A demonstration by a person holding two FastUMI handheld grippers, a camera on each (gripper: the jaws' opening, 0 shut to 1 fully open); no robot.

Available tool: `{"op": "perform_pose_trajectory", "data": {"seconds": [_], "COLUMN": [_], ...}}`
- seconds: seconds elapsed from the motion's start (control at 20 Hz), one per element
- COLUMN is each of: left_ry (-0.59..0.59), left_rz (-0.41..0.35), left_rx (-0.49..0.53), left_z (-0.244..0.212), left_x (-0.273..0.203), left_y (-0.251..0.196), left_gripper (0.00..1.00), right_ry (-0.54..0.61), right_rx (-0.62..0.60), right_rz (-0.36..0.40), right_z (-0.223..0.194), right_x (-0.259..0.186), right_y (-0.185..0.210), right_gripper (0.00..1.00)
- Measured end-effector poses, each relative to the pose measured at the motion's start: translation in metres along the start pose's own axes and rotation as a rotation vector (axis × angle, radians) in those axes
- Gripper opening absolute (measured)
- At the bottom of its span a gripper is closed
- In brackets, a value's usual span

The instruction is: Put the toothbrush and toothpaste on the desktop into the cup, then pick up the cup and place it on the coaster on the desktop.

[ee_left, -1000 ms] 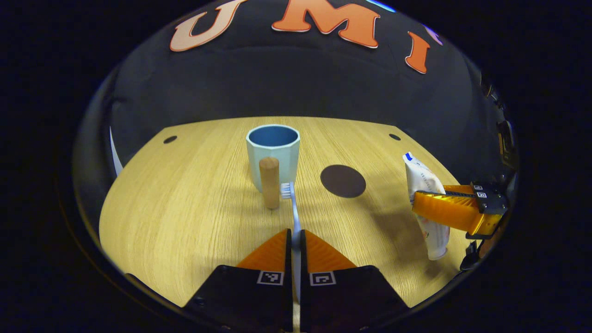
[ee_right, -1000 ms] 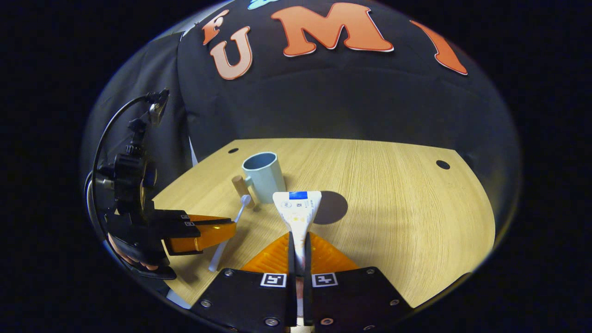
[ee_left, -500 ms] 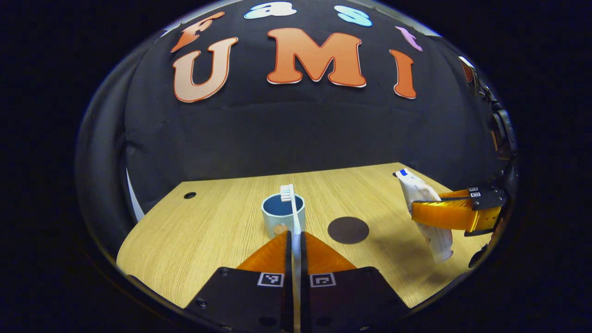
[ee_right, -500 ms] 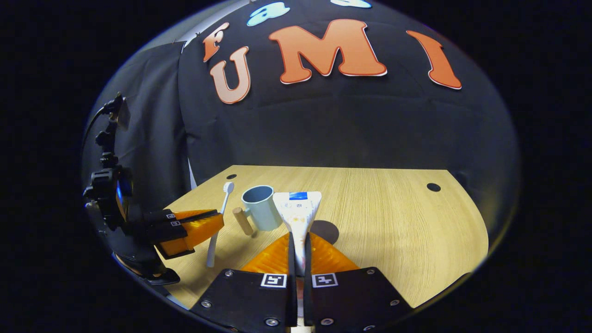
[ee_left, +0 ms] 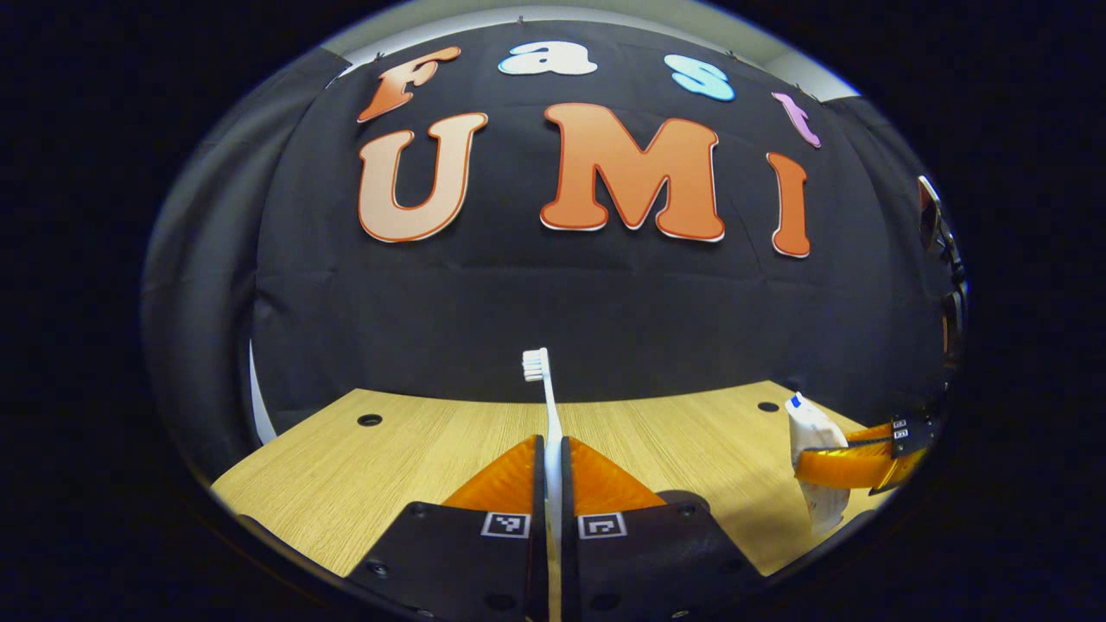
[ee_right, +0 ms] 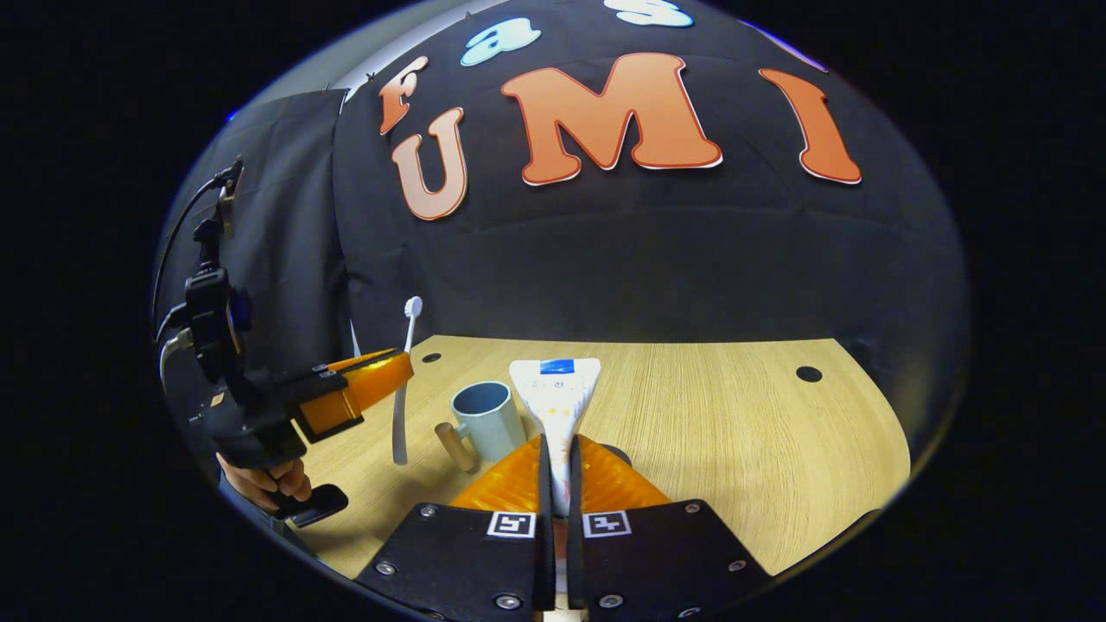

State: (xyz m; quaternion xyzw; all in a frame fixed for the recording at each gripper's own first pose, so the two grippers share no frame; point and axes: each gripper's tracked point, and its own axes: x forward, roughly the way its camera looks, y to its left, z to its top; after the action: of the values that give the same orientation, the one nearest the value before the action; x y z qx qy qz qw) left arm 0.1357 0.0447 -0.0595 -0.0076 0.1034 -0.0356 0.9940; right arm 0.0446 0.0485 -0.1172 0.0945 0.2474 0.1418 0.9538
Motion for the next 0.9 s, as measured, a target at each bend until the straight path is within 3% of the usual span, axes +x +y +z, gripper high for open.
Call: {"op": "perform_pose_trajectory", "data": {"seconds": [0.15, 0.55, 0.9], "left_ry": [-0.052, -0.175, -0.108], "left_rz": [-0.014, -0.032, -0.058], "left_rx": [-0.073, -0.098, -0.144], "left_z": [0.025, 0.06, 0.018], "left_x": [0.018, 0.059, 0.097], "left_y": [0.008, 0.021, 0.015], "left_gripper": [0.06, 0.06, 0.06], "right_ry": [-0.021, -0.103, -0.167], "right_rx": [0.003, -0.021, -0.035], "right_rz": [-0.011, -0.038, -0.055], "right_z": [0.005, 0.03, 0.044], "right_x": [0.001, 0.005, 0.011], "right_y": [-0.003, -0.016, -0.021], "right_gripper": [0.05, 0.05, 0.06]}}
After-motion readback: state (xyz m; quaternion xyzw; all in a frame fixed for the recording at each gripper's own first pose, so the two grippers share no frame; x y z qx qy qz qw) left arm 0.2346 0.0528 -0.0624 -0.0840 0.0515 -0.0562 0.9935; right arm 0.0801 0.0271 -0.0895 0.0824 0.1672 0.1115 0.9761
